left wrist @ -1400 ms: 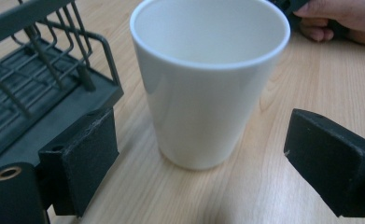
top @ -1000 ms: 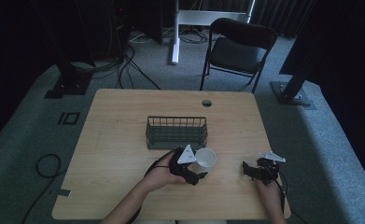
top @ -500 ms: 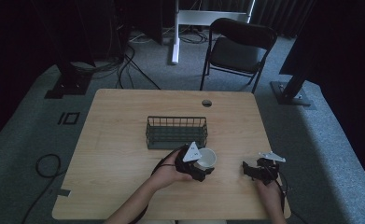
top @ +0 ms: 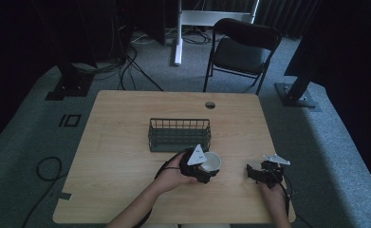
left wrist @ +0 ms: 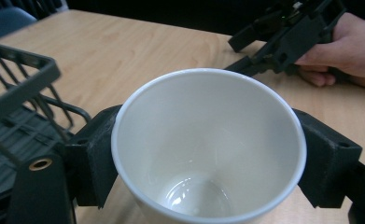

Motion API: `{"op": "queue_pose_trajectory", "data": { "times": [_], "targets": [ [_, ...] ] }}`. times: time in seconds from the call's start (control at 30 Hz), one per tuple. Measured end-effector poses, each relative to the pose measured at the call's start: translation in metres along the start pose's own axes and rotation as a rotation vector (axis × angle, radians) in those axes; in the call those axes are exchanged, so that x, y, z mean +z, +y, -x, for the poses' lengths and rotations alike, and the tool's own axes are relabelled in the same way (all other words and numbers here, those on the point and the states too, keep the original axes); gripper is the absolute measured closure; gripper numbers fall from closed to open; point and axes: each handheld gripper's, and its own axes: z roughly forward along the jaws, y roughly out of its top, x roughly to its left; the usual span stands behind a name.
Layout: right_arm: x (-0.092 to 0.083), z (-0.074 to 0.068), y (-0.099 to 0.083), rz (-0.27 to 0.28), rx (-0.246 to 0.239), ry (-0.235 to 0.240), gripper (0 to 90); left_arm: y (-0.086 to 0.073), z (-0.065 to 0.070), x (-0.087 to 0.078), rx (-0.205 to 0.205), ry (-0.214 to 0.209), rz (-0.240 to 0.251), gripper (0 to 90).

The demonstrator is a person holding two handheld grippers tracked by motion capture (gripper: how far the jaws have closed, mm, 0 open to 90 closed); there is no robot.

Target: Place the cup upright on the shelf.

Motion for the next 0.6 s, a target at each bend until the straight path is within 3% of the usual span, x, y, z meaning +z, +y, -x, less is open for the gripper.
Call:
{"op": "queue_pose_trajectory", "data": {
  "times": [0.1, 0.2, 0.3, 0.6],
  "targets": [
    [0.0, 0.0, 0.0, 0.0, 0.0, 0.0, 10.8, 0.003, 0.002, -0.002, 0.016, -0.001, -0.016, 20.2],
    [0.0, 0.0, 0.0, 0.0, 0.0, 0.0, 10.8, 0.007, 0.001, -0.005, -0.008, -0.007, 0.008, 20.3],
    [0.0, 0.0, 0.0, 0.0, 0.0, 0.0, 10.8, 0.014, -0.002, -0.012, 0.005, 0.008, 0.016, 20.3],
    [0.0, 0.0, 0.0, 0.001, -0.001, 0.0, 10.8, 0.028, -0.009, -0.025, -0.005, 0.013, 0.046, 20.3]
  ]
}}
